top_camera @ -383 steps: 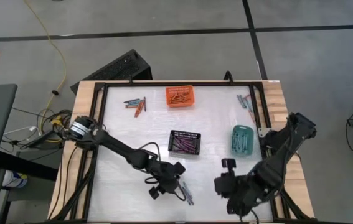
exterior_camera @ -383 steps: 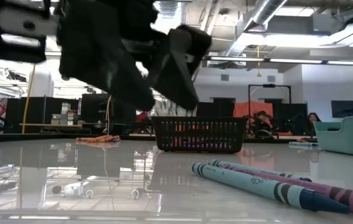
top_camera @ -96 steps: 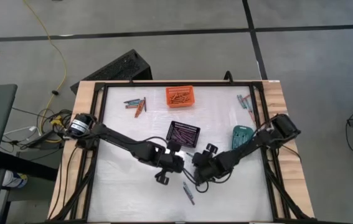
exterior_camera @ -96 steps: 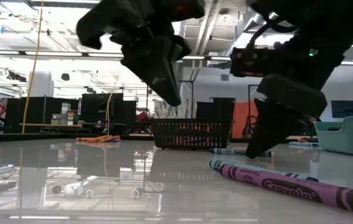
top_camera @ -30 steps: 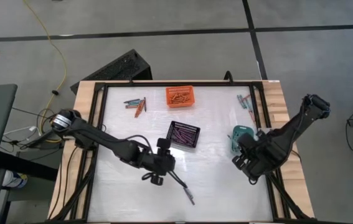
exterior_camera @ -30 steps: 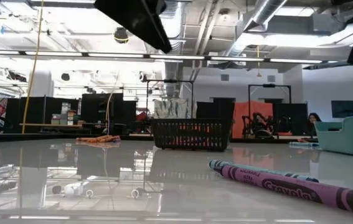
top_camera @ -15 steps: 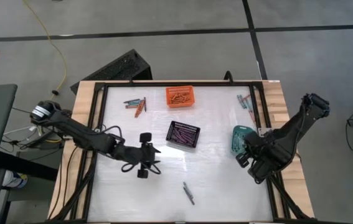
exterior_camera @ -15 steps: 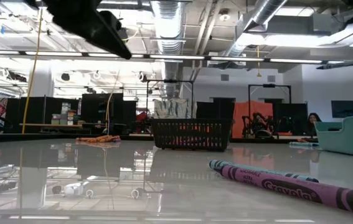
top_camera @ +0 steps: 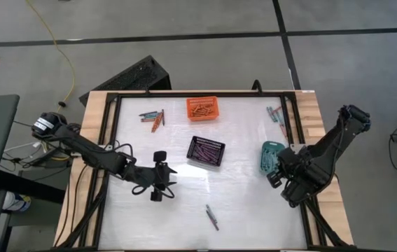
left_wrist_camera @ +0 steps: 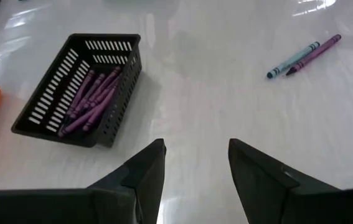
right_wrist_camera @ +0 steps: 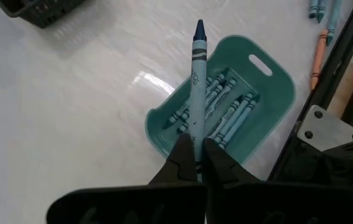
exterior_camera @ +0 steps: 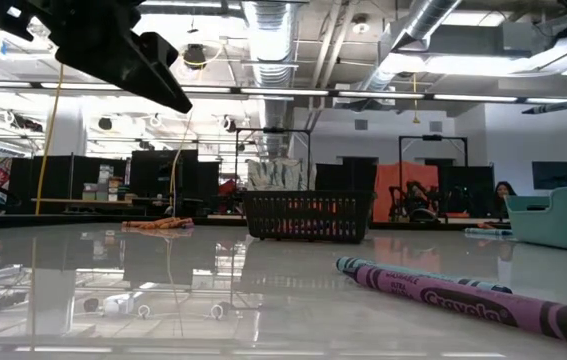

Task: Sort crayons
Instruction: Put the blue green crayon into the green bin

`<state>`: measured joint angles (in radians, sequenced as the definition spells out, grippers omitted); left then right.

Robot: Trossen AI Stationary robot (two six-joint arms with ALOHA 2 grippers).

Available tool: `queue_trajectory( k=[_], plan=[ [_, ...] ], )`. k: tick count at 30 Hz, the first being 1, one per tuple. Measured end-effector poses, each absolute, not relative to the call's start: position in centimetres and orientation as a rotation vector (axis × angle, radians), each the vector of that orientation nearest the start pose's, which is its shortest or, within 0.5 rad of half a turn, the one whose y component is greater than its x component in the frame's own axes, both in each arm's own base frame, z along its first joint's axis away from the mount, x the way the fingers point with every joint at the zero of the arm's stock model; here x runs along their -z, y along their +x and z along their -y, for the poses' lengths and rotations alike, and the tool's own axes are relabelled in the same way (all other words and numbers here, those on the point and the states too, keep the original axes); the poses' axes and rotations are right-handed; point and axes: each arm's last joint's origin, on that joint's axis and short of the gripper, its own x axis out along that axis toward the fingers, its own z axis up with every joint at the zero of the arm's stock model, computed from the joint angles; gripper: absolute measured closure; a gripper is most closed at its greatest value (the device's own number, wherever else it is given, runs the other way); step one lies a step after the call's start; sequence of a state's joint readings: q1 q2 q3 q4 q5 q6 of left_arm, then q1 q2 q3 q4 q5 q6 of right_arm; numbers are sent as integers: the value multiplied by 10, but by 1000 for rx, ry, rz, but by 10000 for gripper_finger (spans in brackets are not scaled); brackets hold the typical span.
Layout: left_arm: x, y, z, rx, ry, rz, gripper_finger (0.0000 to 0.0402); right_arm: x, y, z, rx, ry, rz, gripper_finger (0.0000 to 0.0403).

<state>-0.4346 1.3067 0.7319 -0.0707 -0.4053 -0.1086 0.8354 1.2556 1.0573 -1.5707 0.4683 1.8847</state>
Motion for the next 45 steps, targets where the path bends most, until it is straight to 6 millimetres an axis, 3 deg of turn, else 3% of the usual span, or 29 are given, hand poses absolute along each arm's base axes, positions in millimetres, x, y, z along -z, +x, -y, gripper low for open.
queue_trajectory(
  k=[4, 9, 20, 29, 38, 45],
  plan=[
    [-220, 245, 103, 5, 163, -578, 235, -267, 123, -117, 962, 487, -1003, 403],
    [-219, 245, 103, 4, 163, -579, 235, -243, 117, -112, 1043, 482, -1055, 403],
    [-219, 245, 103, 10, 162, -582, 235, -208, 112, -106, 989, 586, -1012, 403],
    [-219, 245, 103, 12, 170, -582, 235, -206, 110, -98, 981, 642, -986, 395],
    [-219, 245, 105, 87, 146, -596, 235, -205, 114, -91, 1013, 638, -989, 325],
    [-222, 249, 111, 235, 83, -555, 235, -205, 114, -91, 995, 605, -981, 292]
  ],
)
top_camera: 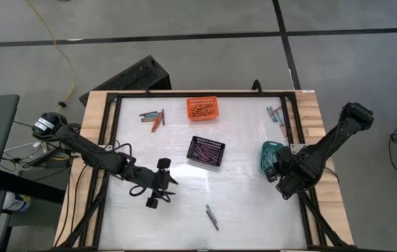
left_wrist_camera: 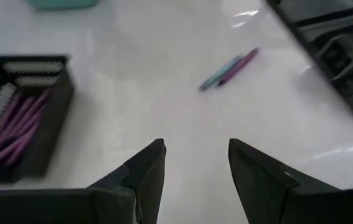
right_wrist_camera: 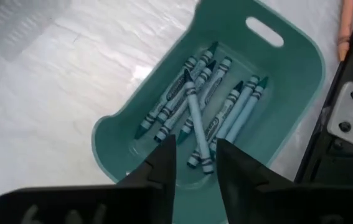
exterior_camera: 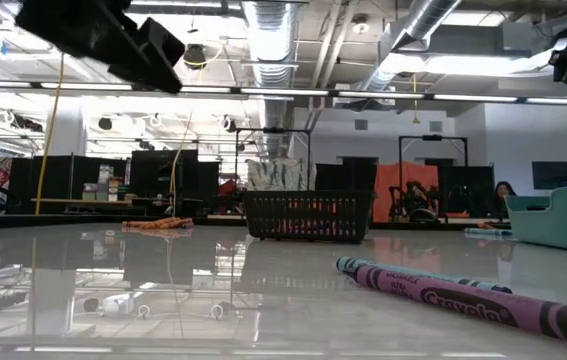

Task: Sort crayons
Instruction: Put the blue green crayon into the green bin

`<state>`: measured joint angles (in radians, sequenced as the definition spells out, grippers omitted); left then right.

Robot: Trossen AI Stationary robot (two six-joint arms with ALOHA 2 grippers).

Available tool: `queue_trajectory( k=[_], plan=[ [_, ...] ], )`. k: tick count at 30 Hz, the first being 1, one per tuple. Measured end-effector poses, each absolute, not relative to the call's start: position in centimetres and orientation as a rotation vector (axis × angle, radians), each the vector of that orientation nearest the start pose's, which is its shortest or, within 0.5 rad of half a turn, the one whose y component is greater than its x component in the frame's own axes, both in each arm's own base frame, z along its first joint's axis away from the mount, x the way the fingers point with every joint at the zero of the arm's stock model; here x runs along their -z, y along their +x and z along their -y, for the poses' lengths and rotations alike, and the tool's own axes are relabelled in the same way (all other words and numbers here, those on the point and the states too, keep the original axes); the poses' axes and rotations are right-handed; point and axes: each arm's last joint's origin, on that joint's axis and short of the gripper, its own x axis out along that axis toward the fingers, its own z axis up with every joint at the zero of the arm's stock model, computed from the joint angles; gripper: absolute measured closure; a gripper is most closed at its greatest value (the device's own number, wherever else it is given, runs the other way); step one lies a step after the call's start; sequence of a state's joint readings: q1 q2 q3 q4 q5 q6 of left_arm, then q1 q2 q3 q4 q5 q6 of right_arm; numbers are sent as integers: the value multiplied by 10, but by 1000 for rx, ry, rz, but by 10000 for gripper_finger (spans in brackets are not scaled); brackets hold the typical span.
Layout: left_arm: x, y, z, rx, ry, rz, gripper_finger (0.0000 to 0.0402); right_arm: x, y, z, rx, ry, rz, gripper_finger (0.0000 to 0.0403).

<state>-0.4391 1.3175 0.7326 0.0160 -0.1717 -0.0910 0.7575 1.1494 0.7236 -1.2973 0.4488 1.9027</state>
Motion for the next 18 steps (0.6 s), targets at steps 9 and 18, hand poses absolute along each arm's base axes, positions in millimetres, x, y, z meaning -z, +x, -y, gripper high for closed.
queue_trajectory(
  k=[9, 18],
  plan=[
    [-207, 268, 123, 323, 125, -478, 235, -228, 125, -96, 850, 473, -891, 284],
    [-188, 304, 138, 363, 247, -489, 235, -246, 149, -115, 560, 379, -770, 284]
  ],
)
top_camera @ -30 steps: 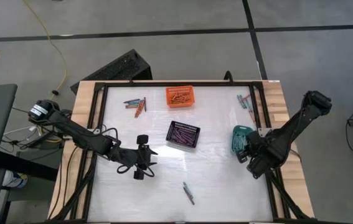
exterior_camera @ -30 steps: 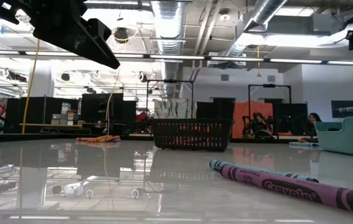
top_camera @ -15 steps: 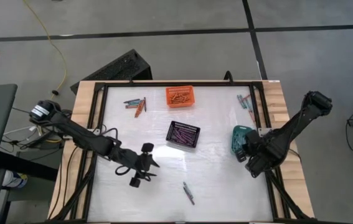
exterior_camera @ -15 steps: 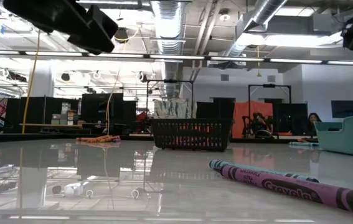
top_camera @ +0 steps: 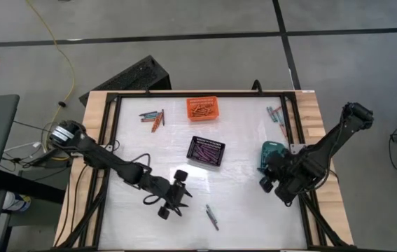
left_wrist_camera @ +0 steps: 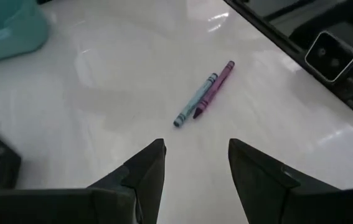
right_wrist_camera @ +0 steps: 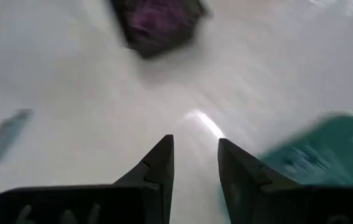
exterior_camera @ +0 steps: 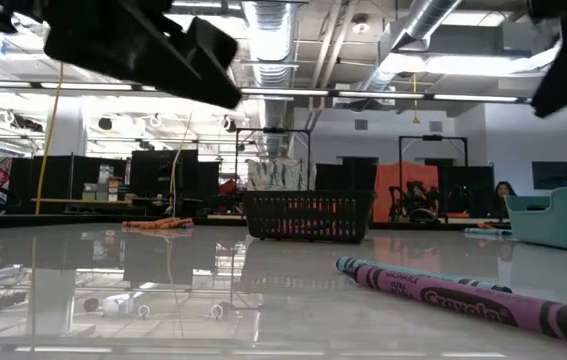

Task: Sort crayons
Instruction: Put the blue green crayon into the green bin

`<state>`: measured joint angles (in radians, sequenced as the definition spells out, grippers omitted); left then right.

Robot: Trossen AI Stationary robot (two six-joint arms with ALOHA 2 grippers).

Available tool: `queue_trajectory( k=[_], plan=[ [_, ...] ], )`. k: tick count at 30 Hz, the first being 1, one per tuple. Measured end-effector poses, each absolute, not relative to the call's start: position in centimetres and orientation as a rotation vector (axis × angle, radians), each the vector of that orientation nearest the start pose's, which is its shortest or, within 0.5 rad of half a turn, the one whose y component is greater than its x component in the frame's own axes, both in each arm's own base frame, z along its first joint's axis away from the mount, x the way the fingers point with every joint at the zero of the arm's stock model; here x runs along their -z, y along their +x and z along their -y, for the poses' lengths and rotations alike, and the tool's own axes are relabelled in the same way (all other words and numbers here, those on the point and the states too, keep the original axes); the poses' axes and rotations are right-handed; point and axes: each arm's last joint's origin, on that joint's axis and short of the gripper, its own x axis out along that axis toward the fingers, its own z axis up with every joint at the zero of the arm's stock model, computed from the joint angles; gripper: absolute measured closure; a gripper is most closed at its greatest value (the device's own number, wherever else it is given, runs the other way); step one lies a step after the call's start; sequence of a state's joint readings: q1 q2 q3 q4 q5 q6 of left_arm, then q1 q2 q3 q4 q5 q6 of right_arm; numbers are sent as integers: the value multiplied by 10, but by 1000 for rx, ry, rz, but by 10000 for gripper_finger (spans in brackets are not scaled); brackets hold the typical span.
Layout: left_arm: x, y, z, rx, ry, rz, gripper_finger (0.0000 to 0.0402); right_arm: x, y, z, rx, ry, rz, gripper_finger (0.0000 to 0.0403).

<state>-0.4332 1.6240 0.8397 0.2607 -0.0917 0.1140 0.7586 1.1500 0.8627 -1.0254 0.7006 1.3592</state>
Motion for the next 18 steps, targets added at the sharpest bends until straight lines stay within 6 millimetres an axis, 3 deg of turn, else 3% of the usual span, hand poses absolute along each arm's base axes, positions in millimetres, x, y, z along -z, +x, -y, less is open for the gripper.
queue_trajectory(
  k=[5, 10, 18],
  plan=[
    [-183, 329, 140, 416, 302, -496, 238, -248, 166, -132, 385, 315, -703, 284],
    [-177, 350, 132, 466, 311, -520, 254, -241, 185, -162, 206, 226, -650, 284],
    [-160, 370, 121, 523, 278, -575, 268, -203, 203, -211, 53, 169, -640, 284]
  ],
)
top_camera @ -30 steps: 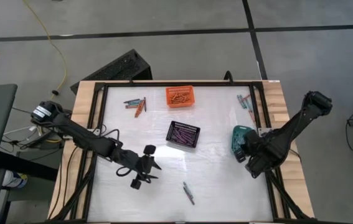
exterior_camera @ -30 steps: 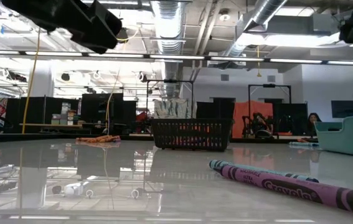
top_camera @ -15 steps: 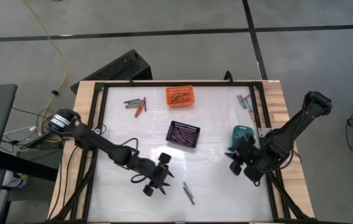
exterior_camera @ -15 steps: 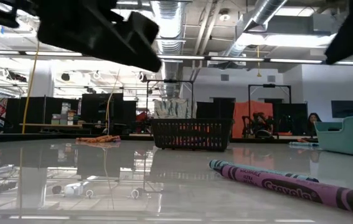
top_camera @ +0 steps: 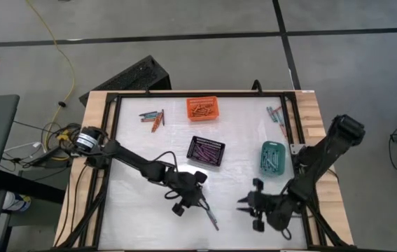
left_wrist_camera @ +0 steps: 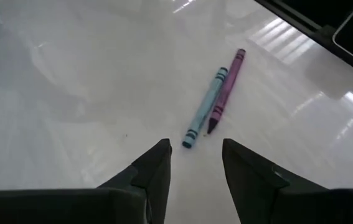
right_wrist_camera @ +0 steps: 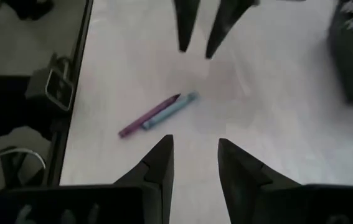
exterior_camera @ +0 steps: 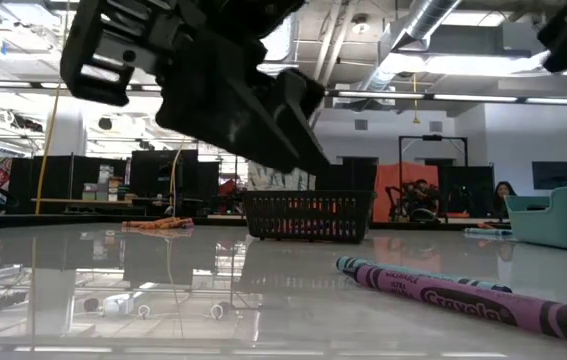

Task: Sort crayons
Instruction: Put the blue green crayon into the green bin

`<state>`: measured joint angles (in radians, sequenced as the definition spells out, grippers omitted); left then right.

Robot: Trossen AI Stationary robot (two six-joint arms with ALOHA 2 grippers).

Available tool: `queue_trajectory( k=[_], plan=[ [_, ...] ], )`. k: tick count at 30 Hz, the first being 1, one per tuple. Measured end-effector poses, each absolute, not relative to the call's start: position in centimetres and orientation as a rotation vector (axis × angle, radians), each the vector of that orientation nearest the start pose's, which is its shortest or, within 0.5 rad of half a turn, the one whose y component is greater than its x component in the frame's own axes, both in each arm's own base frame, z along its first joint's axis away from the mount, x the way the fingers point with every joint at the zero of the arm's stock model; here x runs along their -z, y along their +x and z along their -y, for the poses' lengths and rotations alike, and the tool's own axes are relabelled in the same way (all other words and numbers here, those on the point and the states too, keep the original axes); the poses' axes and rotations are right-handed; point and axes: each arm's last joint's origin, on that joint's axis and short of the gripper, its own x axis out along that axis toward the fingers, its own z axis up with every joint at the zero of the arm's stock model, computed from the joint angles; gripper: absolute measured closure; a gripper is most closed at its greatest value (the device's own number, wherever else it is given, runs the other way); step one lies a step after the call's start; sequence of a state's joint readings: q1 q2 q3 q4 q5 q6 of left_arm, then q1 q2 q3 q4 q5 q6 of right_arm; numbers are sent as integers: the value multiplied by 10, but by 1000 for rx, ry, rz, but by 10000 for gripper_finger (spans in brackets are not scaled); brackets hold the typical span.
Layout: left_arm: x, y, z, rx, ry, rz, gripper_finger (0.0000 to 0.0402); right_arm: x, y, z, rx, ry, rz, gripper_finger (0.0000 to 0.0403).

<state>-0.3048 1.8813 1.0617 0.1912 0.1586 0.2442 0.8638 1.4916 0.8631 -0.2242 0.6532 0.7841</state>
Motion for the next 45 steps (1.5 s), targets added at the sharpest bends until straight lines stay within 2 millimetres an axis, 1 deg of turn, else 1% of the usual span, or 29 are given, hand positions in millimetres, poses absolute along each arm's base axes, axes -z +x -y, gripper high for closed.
queue_trajectory(
  k=[4, 9, 13, 17, 21, 23, 25, 26, 30, 34, 45],
  plan=[
    [-154, 376, 124, 574, 286, -579, 269, -179, 209, -231, 21, 172, -633, 284],
    [-156, 378, 125, 593, 310, -567, 269, -154, 216, -250, -15, 208, -601, 284],
    [-156, 379, 124, 595, 331, -558, 269, -140, 221, -258, -30, 238, -577, 284],
    [-152, 382, 121, 588, 336, -555, 269, -132, 225, -263, -40, 264, -556, 284],
    [-152, 387, 117, 557, 329, -522, 269, -129, 226, -264, -43, 271, -550, 284],
    [-148, 387, 114, 557, 319, -546, 269, -128, 226, -264, -42, 268, -553, 284],
    [-146, 392, 115, 558, 317, -552, 269, -128, 226, -264, -43, 271, -550, 284],
    [-143, 393, 116, 568, 316, -567, 269, -128, 226, -264, -44, 272, -549, 284],
    [-124, 400, 120, 601, 311, -658, 269, -128, 226, -265, -44, 274, -548, 284],
    [-127, 408, 122, 606, 308, -645, 269, -130, 227, -266, -52, 291, -534, 284],
    [-125, 410, 121, 619, 340, -647, 269, -131, 227, -266, -57, 291, -528, 284]
  ],
)
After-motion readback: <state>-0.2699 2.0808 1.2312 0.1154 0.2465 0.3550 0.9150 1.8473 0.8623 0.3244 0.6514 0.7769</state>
